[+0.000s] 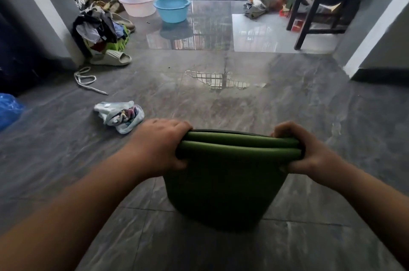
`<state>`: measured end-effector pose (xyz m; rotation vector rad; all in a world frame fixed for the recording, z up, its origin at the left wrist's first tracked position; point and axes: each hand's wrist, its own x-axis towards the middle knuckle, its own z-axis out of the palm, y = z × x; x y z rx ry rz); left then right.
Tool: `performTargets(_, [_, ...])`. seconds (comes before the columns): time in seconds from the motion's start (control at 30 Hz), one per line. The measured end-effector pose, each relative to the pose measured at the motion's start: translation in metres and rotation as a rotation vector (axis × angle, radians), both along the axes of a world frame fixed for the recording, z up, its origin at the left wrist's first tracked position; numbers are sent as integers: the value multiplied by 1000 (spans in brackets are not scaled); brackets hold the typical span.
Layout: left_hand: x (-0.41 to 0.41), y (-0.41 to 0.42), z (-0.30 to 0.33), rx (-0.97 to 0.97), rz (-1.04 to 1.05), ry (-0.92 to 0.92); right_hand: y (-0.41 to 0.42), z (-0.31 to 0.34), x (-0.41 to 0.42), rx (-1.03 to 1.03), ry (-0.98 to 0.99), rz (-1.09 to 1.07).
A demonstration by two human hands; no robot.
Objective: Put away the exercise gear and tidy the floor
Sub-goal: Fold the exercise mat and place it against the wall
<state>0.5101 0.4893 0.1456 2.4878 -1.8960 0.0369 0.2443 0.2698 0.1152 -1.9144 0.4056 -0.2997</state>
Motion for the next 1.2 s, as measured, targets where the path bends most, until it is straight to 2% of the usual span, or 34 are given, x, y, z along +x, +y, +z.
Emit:
performTargets(0.07, [-7, 0, 1, -131, 3, -71, -1, 13, 3, -100, 10, -79])
performTargets(0.13, [-10, -1, 6, -188, 45, -83, 2, 30, 4, -343, 108, -140])
performTargets(0.23, [-14, -6, 0, -58, 118, -33, 9, 41, 10, -852, 517, 3])
performTargets(0.27, [-15, -9, -6, -21, 123, -30, 13, 37, 15, -948, 656, 60])
performTargets(0.33, [-13, -11, -17, -17, 151, -12, 15, 23, 30, -1008, 740, 75])
performTargets(0.43, [7, -8, -15, 25, 165, 186, 1, 13, 48, -816, 552, -50])
performTargets(0.53, [36, 5, -8, 74, 117, 575, -16, 4, 43, -621, 406, -52])
performTargets(0.57, [43, 10, -12, 32, 108, 697, -17, 0, 39, -562, 341, -49])
performTargets(0.63, [47, 18, -29, -176, 123, 845, -16, -12, 30, -410, 169, -111])
performTargets(0.73, [43, 21, -58, -504, 239, 939, -18, -33, 26, -88, 12, -252])
performTargets(0.87, [43, 14, -81, -625, 373, 1090, -15, -41, 34, 164, -50, -246])
performTargets(0.97, [43, 10, -85, -654, 421, 1217, -17, -45, 36, 214, 0, -236])
performTargets(1.03, [45, 10, -82, -593, 390, 1222, -22, -48, 36, 190, 55, -235])
performTargets(1.13, [52, 15, -74, -410, 347, 1150, -17, -49, 40, 14, 115, -335])
performTargets(1.2, [53, 16, -70, -385, 331, 1044, -8, -54, 41, -79, 72, -420])
